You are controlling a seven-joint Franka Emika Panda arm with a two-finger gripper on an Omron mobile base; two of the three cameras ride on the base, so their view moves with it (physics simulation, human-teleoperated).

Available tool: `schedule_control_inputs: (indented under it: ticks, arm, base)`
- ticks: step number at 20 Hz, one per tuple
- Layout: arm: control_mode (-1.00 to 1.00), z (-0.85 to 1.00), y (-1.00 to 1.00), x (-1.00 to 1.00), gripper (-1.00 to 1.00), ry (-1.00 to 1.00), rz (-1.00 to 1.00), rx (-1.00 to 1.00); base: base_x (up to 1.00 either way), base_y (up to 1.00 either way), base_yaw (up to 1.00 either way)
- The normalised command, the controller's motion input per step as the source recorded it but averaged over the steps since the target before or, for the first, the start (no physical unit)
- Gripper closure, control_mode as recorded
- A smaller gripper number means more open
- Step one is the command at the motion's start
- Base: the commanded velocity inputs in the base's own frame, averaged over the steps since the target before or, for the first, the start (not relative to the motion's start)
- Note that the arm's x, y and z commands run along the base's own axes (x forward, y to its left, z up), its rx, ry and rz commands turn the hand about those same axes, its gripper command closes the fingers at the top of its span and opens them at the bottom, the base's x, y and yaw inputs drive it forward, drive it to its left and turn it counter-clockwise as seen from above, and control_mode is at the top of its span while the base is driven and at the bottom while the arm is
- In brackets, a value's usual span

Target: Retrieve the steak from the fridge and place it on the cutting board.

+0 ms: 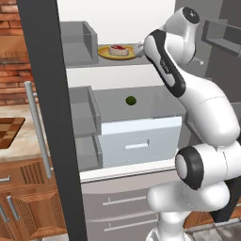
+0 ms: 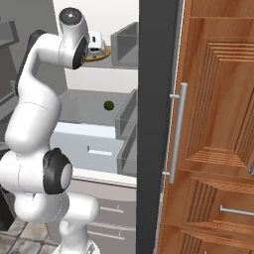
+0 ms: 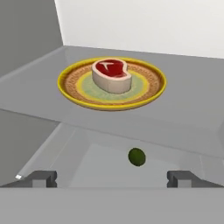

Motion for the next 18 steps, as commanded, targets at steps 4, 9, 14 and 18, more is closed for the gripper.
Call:
schedule_control_inputs:
  ticks: [4,9,14,18]
  arm:
    - [-1.0,0.0,0.03,0.35,-1.0,0.0,0.08,0.0]
    - [-1.0,0.0,0.0,0.33,-1.0,0.02,0.09,0.0]
    - [-1.0,0.0,0.0,0.42,-1.0,0.04,0.09,0.0]
    - [-1.0,0.0,0.01,0.41,-1.0,0.13,0.06,-0.01]
  base:
    - [0.0,0.0,0.0]
    - [0.0,0.0,0.0]
    - [0.0,0.0,0.0]
    - [0.0,0.0,0.0]
